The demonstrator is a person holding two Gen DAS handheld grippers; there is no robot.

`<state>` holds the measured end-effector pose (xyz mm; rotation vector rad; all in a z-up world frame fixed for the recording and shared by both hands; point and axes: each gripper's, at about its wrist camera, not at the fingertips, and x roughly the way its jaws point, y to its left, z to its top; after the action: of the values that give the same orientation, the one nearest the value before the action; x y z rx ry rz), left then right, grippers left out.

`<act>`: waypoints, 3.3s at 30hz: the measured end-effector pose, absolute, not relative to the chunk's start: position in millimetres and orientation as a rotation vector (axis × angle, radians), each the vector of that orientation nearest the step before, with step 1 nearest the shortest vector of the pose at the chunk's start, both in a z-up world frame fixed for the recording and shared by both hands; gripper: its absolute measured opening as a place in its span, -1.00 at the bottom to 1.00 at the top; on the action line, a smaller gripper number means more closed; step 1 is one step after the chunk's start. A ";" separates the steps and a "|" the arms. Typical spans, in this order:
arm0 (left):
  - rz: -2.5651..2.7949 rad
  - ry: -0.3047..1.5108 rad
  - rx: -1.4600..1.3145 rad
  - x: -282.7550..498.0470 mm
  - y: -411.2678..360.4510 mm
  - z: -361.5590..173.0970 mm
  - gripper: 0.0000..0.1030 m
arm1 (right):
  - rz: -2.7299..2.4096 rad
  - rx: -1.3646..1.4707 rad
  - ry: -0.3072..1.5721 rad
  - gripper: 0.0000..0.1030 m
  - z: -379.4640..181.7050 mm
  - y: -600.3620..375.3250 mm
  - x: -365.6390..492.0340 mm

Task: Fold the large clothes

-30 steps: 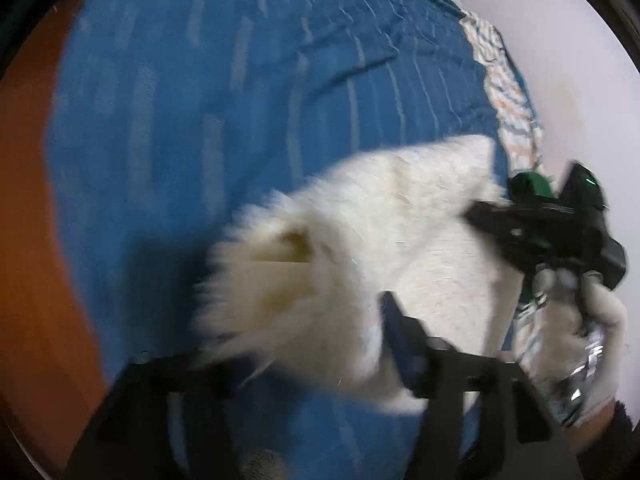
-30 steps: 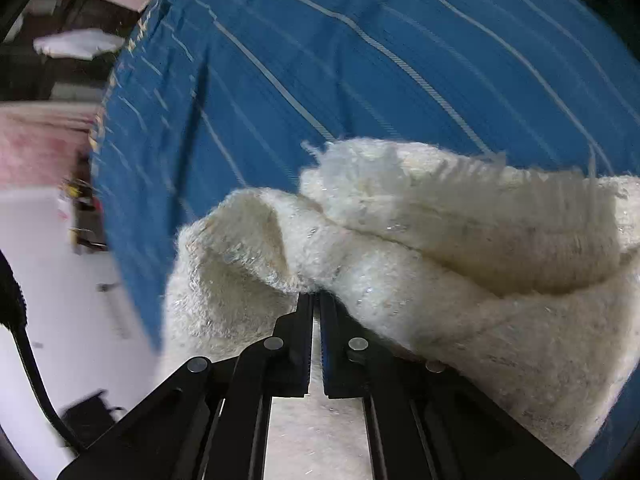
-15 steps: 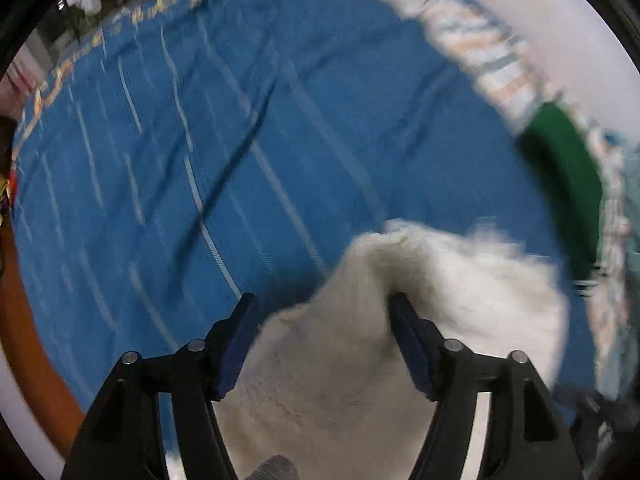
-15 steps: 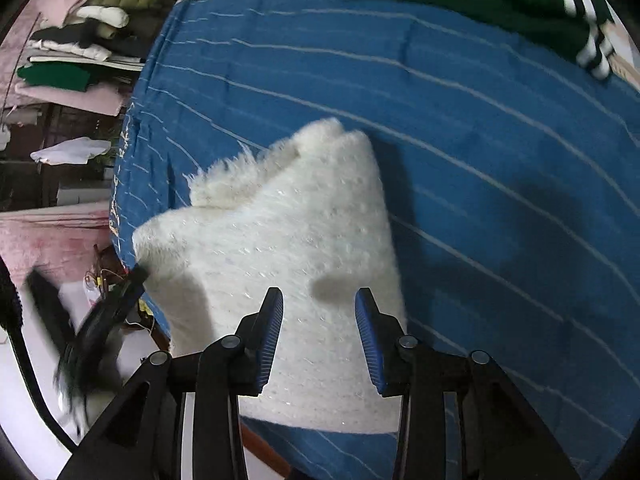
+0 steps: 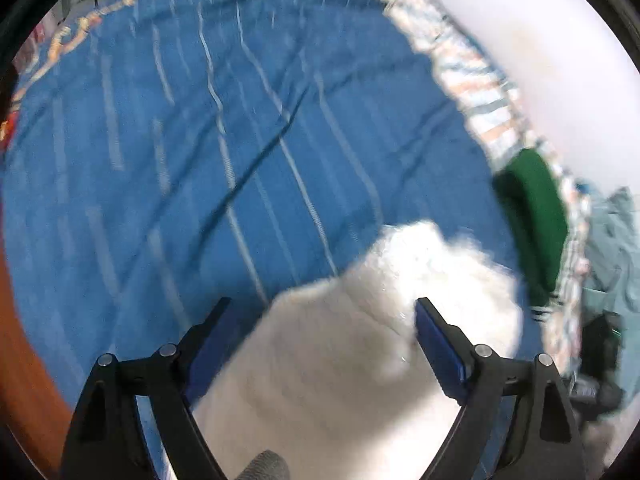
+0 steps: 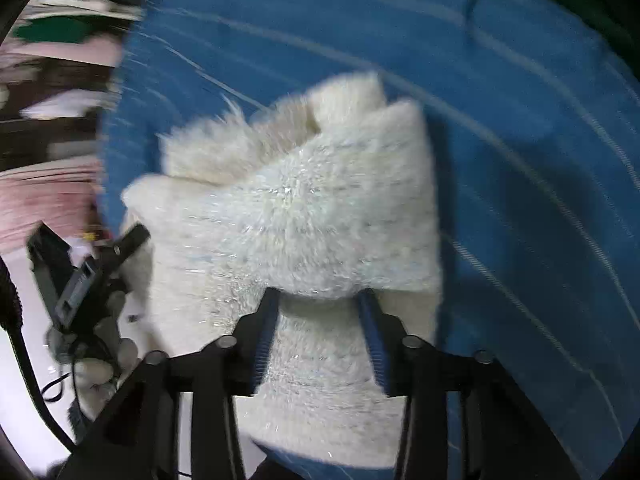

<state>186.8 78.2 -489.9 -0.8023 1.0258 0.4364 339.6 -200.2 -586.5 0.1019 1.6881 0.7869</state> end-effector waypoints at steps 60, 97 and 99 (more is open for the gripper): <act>-0.294 0.898 -0.951 681.3 -6.0 -489.7 -0.60 | 0.831 1.032 1.182 0.13 -568.5 -408.5 689.5; -0.059 0.936 0.107 531.3 -108.7 -276.2 0.89 | -0.270 0.042 1.096 0.76 -340.8 -288.3 433.5; -0.061 0.926 0.105 511.0 -107.7 -252.2 0.89 | -0.282 0.034 1.061 0.76 -305.7 -282.8 406.7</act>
<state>511.0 -107.7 -252.2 0.1054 0.9265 -0.0608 406.7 -282.8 -305.7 0.0343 1.0609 -0.2817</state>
